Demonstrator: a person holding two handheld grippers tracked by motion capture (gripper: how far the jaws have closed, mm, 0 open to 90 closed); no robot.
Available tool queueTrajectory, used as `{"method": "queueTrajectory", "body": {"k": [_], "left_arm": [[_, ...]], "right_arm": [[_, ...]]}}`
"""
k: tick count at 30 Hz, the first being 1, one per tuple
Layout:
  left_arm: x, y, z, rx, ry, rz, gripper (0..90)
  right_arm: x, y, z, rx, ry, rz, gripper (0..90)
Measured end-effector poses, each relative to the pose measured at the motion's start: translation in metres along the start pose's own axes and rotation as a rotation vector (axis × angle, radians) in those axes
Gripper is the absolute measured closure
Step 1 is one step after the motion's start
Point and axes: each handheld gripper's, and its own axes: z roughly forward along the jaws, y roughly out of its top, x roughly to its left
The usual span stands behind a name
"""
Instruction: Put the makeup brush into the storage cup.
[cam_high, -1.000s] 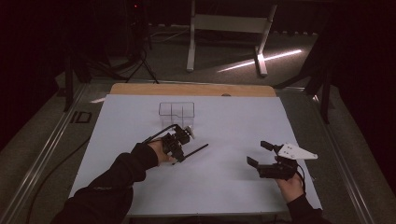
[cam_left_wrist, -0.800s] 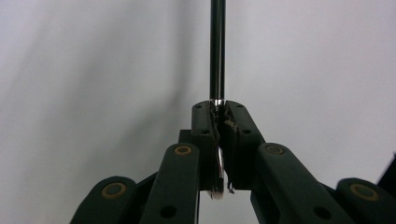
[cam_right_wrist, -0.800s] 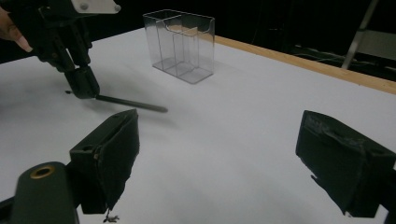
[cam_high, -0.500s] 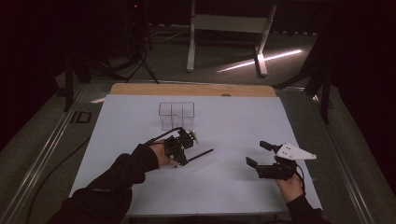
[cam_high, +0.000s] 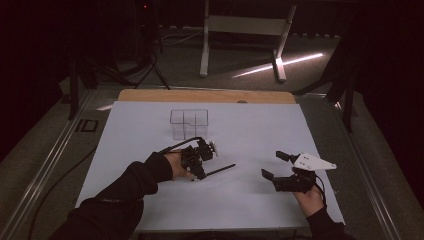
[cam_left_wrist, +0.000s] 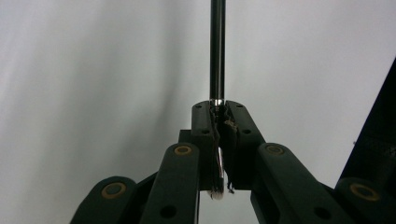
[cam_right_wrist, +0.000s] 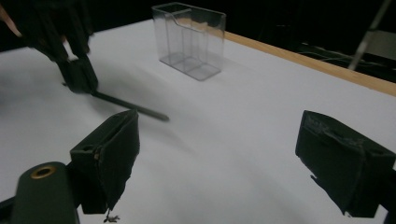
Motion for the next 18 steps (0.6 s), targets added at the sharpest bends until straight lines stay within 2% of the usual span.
{"method": "queueTrajectory", "body": {"k": [3, 5, 8, 11, 12, 14, 15, 17, 18], "left_arm": [[0.0, 0.002, 0.0, -0.001, 0.0, -0.002, 85.3], [-0.001, 0.004, -0.003, -0.001, 0.002, 0.002, 85.3], [-0.001, 0.007, -0.006, -0.001, -0.001, 0.005, 85.3], [-0.002, 0.01, -0.008, 0.002, 0.001, 0.014, 85.3], [-0.002, 0.012, -0.009, 0.001, -0.007, 0.016, 85.3], [-0.003, 0.014, -0.011, -0.001, -0.01, 0.025, 85.2], [-0.002, 0.015, -0.012, 0.0, -0.014, 0.027, 85.3], [-0.002, 0.017, -0.012, 0.005, -0.012, 0.033, 85.3], [-0.002, 0.019, -0.012, 0.006, -0.015, 0.038, 85.3]], "right_arm": [[0.003, 0.004, 0.0, -0.006, 0.003, -0.02, 13.6], [0.009, 0.007, 0.002, 0.004, -0.02, -0.06, 13.7], [0.016, 0.013, 0.004, -0.001, 0.016, -0.092, 13.6], [0.024, 0.018, 0.008, 0.061, 0.031, -0.183, 13.8], [0.026, 0.018, 0.009, 0.068, 0.033, -0.196, 13.3], [0.031, 0.021, 0.01, 0.067, 0.068, -0.22, 12.4], [0.034, 0.022, 0.011, 0.059, 0.06, -0.233, 12.6], [0.037, 0.025, 0.011, 0.056, 0.085, -0.248, 11.8], [0.038, 0.026, 0.011, 0.048, 0.068, -0.259, 11.9]]}}
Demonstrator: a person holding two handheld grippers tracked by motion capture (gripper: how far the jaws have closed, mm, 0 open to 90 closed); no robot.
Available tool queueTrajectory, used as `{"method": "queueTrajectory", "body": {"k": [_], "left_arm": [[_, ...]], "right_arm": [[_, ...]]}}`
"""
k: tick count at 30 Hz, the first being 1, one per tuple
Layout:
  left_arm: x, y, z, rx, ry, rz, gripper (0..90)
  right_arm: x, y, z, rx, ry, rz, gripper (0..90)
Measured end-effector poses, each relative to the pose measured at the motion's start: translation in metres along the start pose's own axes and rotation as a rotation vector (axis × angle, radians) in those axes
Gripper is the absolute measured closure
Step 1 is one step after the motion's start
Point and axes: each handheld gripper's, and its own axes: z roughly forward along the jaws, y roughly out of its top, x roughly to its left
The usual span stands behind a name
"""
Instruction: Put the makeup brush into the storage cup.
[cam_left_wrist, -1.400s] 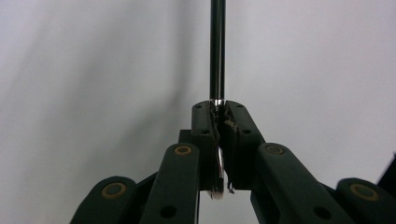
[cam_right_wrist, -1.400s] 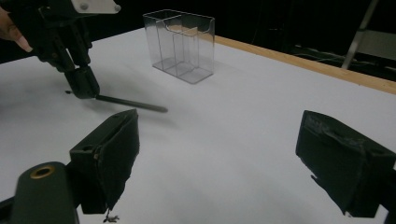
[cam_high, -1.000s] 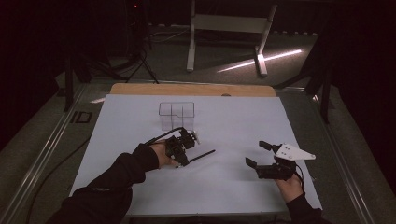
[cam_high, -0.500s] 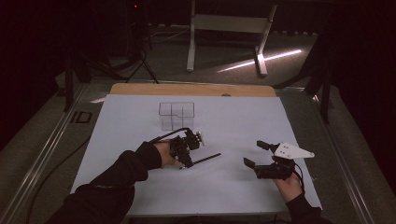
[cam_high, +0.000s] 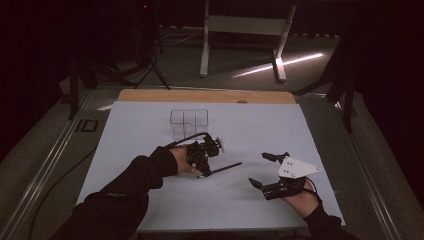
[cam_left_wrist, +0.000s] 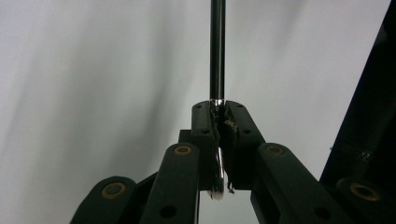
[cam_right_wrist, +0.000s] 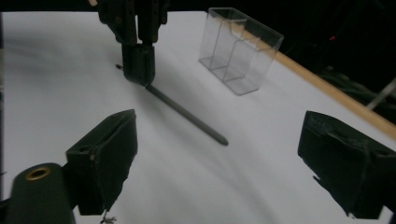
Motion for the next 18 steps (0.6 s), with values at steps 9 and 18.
{"method": "queueTrajectory", "body": {"k": [9, 18], "left_arm": [[0.001, 0.009, 0.002, -0.001, -0.021, 0.01, 85.3], [0.0, 0.019, 0.003, 0.005, -0.026, 0.032, 85.3]], "right_arm": [[0.002, 0.008, 0.004, 0.067, 0.036, -0.097, 16.8], [0.015, 0.012, 0.013, 0.17, 0.023, -0.298, 29.2]]}}
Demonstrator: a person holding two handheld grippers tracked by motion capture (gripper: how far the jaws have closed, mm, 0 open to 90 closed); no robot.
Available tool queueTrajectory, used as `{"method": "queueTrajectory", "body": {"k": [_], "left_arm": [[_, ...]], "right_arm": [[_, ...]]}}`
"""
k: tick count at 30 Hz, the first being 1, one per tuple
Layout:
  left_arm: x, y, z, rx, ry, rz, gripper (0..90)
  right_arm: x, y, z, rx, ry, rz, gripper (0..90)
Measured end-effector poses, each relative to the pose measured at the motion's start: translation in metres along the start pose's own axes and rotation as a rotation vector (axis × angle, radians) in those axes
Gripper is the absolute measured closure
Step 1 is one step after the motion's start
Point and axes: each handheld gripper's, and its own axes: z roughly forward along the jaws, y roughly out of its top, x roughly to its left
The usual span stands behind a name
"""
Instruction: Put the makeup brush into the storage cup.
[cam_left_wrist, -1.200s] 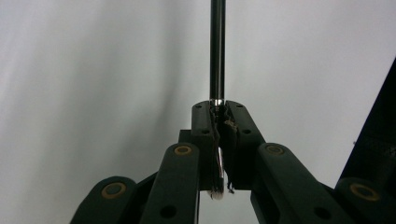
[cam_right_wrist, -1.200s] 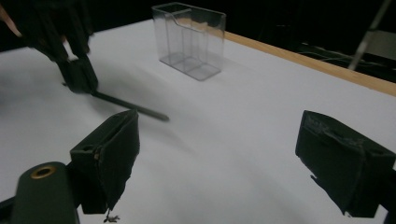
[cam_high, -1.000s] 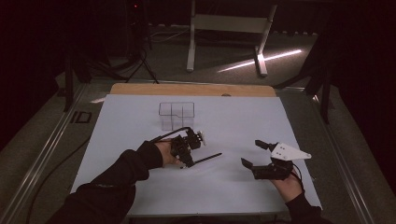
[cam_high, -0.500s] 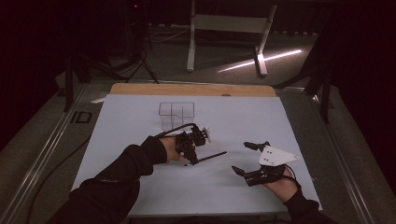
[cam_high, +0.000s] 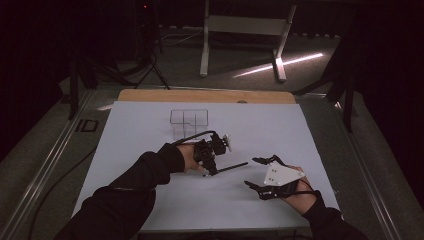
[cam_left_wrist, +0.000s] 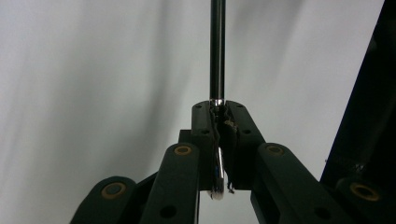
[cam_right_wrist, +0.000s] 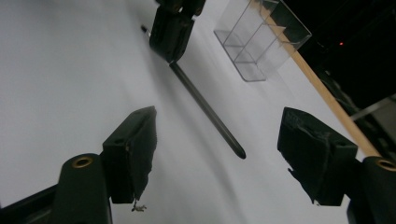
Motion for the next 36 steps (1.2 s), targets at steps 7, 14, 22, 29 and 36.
{"method": "queueTrajectory", "body": {"k": [7, 14, 22, 29, 36], "left_arm": [[-0.002, 0.006, 0.003, -0.003, -0.001, 0.0, 85.3], [-0.004, 0.012, 0.004, 0.0, -0.002, 0.0, 85.3], [-0.01, 0.021, 0.005, 0.003, -0.008, 0.017, 85.3], [-0.016, 0.028, 0.006, 0.005, -0.018, 0.029, 85.3], [-0.016, 0.031, 0.006, 0.003, -0.02, 0.024, 85.3]], "right_arm": [[0.006, 0.006, 0.01, 0.048, -0.02, -0.115, 37.1], [0.02, 0.01, 0.021, 0.114, -0.047, -0.241, 49.7], [0.032, 0.013, 0.031, 0.175, -0.063, -0.402, 60.4], [0.042, 0.016, 0.04, 0.196, -0.101, -0.491, 65.5], [0.052, 0.013, 0.048, 0.24, -0.18, -0.584, 71.3]]}}
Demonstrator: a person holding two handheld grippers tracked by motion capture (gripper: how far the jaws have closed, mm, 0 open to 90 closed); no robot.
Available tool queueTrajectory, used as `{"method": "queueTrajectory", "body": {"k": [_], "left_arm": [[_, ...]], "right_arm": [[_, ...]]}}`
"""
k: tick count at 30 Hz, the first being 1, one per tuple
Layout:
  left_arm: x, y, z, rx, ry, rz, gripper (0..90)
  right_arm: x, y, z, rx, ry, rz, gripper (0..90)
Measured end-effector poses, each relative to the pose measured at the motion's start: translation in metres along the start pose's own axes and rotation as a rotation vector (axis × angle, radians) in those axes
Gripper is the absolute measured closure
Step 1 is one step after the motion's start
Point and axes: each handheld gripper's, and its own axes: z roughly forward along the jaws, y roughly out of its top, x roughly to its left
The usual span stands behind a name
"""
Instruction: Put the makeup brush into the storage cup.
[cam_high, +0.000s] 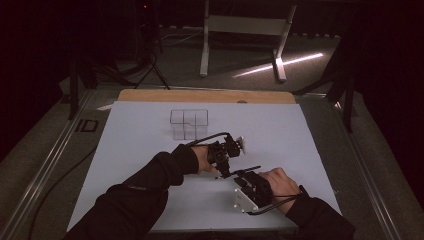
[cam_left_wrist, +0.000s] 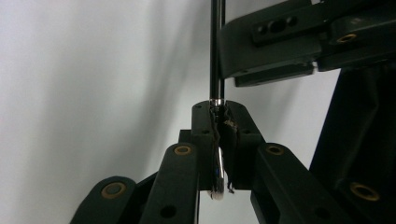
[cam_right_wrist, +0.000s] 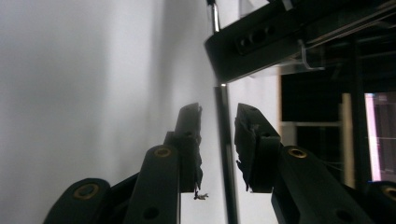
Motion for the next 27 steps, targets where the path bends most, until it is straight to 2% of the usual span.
{"method": "queueTrajectory", "body": {"k": [1, 3, 7, 14, 18, 19, 21, 23, 25, 27], "left_arm": [[0.0, 0.0, 0.0, 0.0, -0.006, -0.006, 85.3], [0.0, 0.001, 0.0, -0.002, -0.003, -0.003, 85.3], [-0.001, 0.002, 0.0, -0.004, -0.006, -0.001, 85.3], [0.0, 0.003, 0.001, -0.003, -0.018, -0.025, 85.2], [0.002, 0.002, 0.001, -0.021, -0.021, -0.03, 84.8], [0.001, 0.002, 0.001, -0.026, -0.019, -0.019, 83.9], [0.0, 0.001, -0.001, -0.042, 0.002, -0.017, 77.5], [-0.002, 0.0, -0.002, -0.039, 0.02, -0.001, 72.9], [-0.003, -0.001, -0.004, -0.044, 0.027, -0.009, 68.9], [-0.002, -0.002, -0.005, -0.055, 0.029, -0.017, 68.9]], "right_arm": [[0.0, 0.0, 0.0, 0.002, 0.001, -0.007, 71.7], [0.002, 0.002, 0.001, 0.007, -0.027, -0.033, 73.1], [0.004, 0.007, 0.004, 0.02, -0.039, -0.09, 75.0], [0.008, 0.009, 0.009, 0.064, -0.071, -0.174, 82.6], [0.008, 0.009, 0.01, 0.071, -0.085, -0.187, 83.4], [0.008, 0.008, 0.01, 0.069, -0.091, -0.178, 83.5], [0.007, 0.007, 0.009, 0.064, -0.093, -0.175, 83.5], [0.006, 0.005, 0.01, 0.065, -0.096, -0.167, 83.6], [0.006, 0.003, 0.011, 0.063, -0.093, -0.159, 83.6], [0.005, 0.002, 0.011, 0.058, -0.094, -0.152, 83.7]]}}
